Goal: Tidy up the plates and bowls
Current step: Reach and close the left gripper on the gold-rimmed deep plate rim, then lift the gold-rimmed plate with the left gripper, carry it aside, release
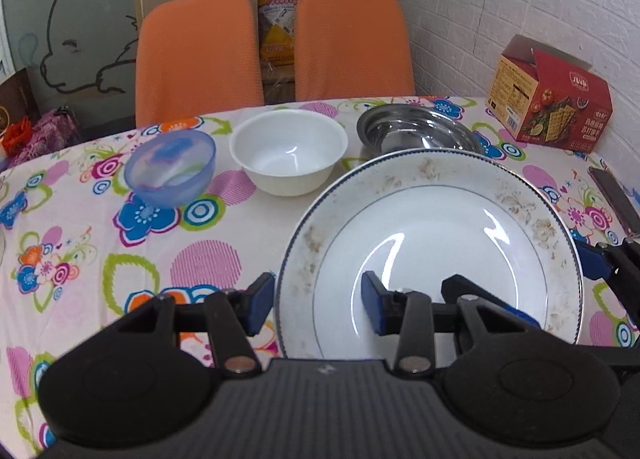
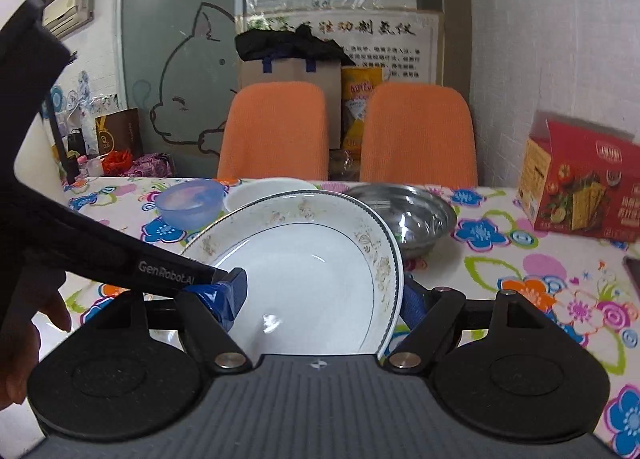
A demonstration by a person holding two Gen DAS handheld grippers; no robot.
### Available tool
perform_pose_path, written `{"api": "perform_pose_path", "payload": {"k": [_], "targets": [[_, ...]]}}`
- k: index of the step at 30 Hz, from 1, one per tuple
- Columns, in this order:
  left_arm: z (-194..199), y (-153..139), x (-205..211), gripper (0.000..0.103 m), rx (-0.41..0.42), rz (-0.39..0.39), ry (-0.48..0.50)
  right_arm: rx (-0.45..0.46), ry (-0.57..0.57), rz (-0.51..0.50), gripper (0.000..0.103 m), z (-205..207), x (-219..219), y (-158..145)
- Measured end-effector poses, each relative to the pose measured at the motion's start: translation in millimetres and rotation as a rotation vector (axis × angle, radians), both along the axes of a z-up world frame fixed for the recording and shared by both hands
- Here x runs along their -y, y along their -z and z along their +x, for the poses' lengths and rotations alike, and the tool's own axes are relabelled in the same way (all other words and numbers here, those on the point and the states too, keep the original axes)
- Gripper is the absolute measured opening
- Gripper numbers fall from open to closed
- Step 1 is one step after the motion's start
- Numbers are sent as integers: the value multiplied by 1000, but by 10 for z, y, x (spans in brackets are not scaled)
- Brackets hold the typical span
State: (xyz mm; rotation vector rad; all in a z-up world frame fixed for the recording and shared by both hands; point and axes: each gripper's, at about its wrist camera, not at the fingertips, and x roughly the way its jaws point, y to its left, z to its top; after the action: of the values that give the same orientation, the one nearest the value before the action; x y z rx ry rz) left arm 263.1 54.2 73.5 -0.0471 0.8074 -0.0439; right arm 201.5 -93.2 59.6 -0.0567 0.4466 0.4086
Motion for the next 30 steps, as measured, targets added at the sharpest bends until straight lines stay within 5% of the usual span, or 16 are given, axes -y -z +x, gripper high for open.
{"api": "perform_pose_path", "payload": {"k": [1, 2, 7, 17, 19, 22, 30], "targets": [[-62, -54, -49, 19, 12, -40, 22, 5, -19, 25, 63, -30, -9, -21], [-105, -98, -83, 14, 12, -66, 32, -17, -21, 59, 62, -21, -11, -21], [-27, 20, -122, 14, -33, -67, 38, -168, 17, 51, 62, 291, -116, 362], [114, 182, -280, 15, -29, -46, 69, -209, 0, 40, 60, 421, -13, 539], [112, 144, -339, 23, -24, -28, 88, -222, 5, 49, 62, 405, 40, 556], [94, 168, -428, 74, -25, -12, 119, -271, -12, 76, 62, 352, 110, 599], [125, 438, -443, 73, -88, -9, 152, -233, -8, 32, 64, 185, 30, 621]]}}
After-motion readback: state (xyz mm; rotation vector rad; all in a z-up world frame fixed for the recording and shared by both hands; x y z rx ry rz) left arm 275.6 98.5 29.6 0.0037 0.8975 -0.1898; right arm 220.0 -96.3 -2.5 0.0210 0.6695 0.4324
